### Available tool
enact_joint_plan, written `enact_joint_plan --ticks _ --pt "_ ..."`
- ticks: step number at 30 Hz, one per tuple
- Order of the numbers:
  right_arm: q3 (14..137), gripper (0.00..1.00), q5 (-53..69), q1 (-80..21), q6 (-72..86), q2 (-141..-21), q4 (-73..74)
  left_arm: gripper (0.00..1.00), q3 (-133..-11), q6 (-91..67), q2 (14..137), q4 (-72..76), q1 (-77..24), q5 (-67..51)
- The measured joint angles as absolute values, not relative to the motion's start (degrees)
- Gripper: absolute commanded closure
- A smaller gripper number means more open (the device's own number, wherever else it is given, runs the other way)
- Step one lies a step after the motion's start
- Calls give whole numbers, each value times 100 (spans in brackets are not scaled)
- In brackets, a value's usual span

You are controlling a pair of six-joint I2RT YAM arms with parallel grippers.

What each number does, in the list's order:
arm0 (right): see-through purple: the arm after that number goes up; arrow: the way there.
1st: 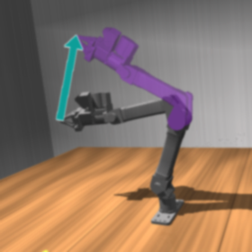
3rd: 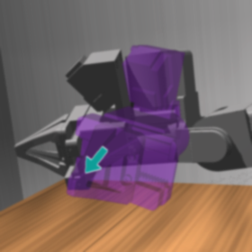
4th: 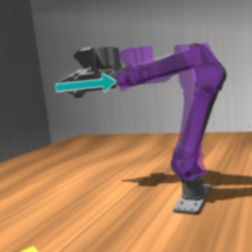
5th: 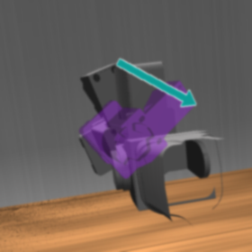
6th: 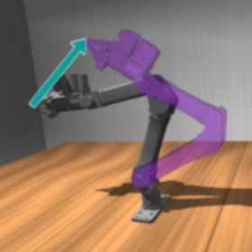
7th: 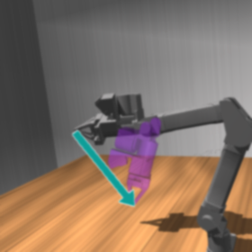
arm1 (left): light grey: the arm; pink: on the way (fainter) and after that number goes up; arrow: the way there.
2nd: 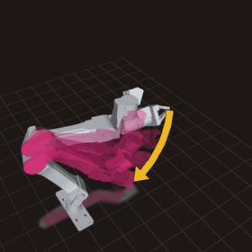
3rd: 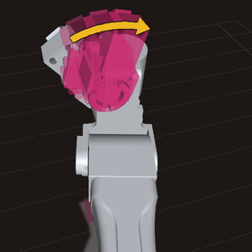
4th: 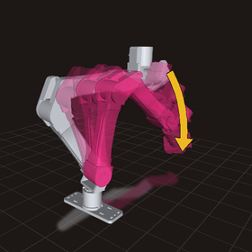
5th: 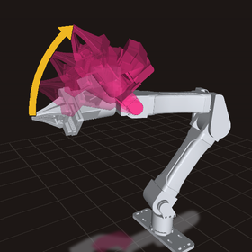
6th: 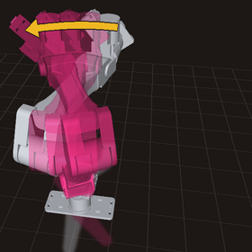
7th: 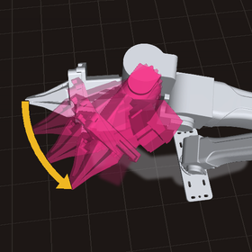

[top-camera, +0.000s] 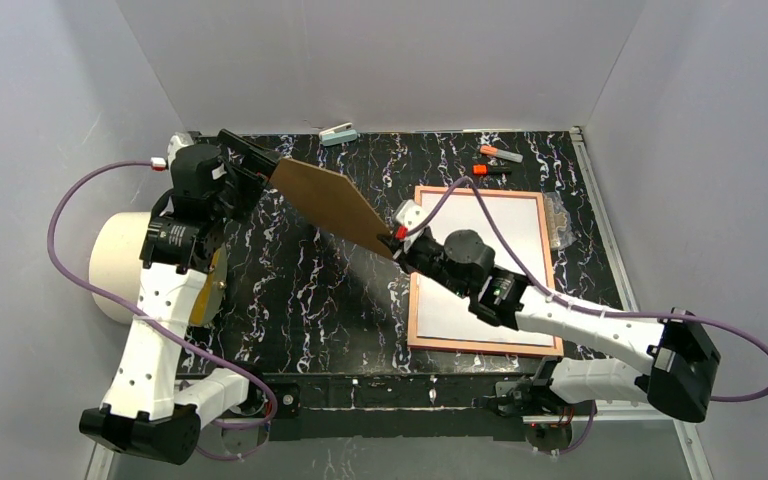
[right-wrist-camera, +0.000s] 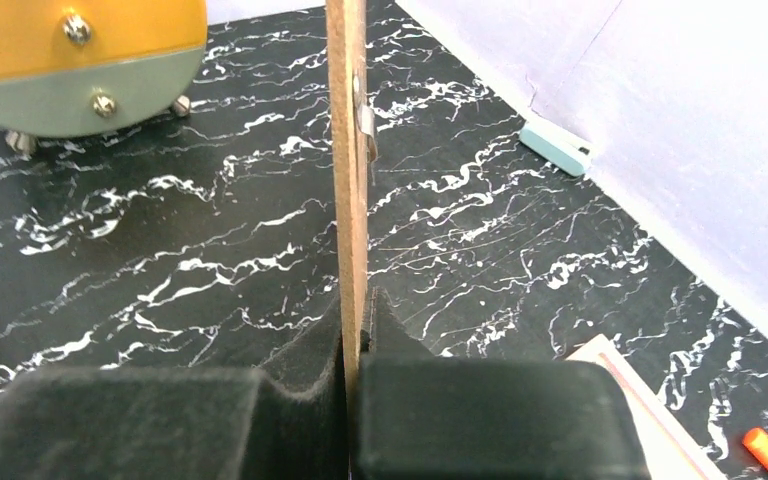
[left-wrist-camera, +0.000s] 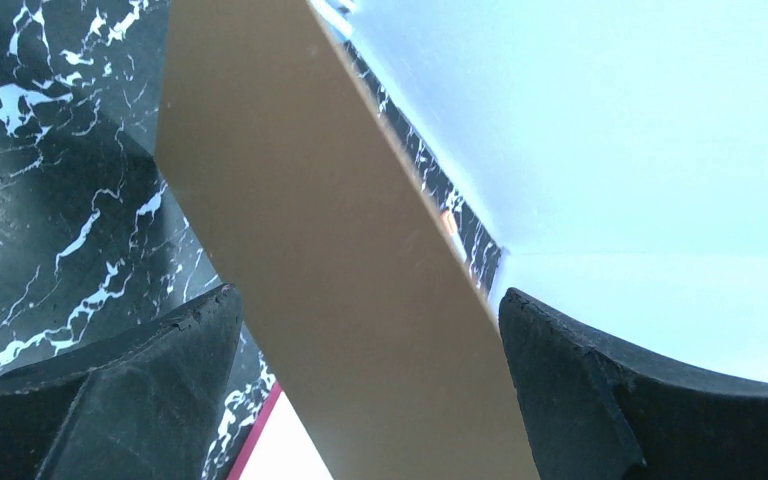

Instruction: Put the photo into the frame

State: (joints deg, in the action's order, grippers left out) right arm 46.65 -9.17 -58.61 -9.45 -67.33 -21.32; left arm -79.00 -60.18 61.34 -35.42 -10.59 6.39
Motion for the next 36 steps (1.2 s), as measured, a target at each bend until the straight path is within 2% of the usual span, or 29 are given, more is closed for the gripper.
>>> enact_joint_plan --ticks 8,9,11,12,15,16,20,23,27,28,31,36 --pt "4226 99 -1555 -6547 -1848 -6724 -2665 2 -7463 -6160 5837 -3127 -1057 1105" --pt "4156 99 -1612 -6615 -1955 -6733 -2757 5 -7404 -6165 5826 -3107 -1057 1055" --pt "4021 99 -1706 -6751 -2185 -6755 -2941 16 -7269 -6173 5813 -3085 -1057 904" --pt "3940 99 -1750 -6812 -2309 -6761 -3046 24 -7175 -6169 5813 -3096 -1057 777" --pt "3715 99 -1815 -6960 -2646 -6764 -3291 62 -6973 -6139 5813 -3245 -1057 462" --pt "3673 99 -1822 -6993 -2731 -6766 -3343 70 -6954 -6114 5813 -3361 -1059 379" --pt "3520 98 -1911 -7085 -3081 -6766 -3527 89 -6932 -5924 5695 -3848 -1057 309" --pt "3457 81 -1920 -7207 -3404 -6772 -3590 100 -6936 -5911 5572 -4178 -1055 397" --pt "3433 43 -2040 -7487 -3514 -6827 -3597 100 -7113 -5924 5557 -4379 -1037 425" --pt "3435 37 -2067 -7533 -3494 -6827 -3597 100 -7177 -5867 5568 -4379 -1037 414" --pt "3439 30 -2123 -7638 -3441 -6803 -3470 100 -7397 -5575 5660 -4359 -1044 364" --pt "3470 25 -1638 -7697 -3089 -6654 -2849 100 -7754 -4897 6189 -3946 -1052 226"
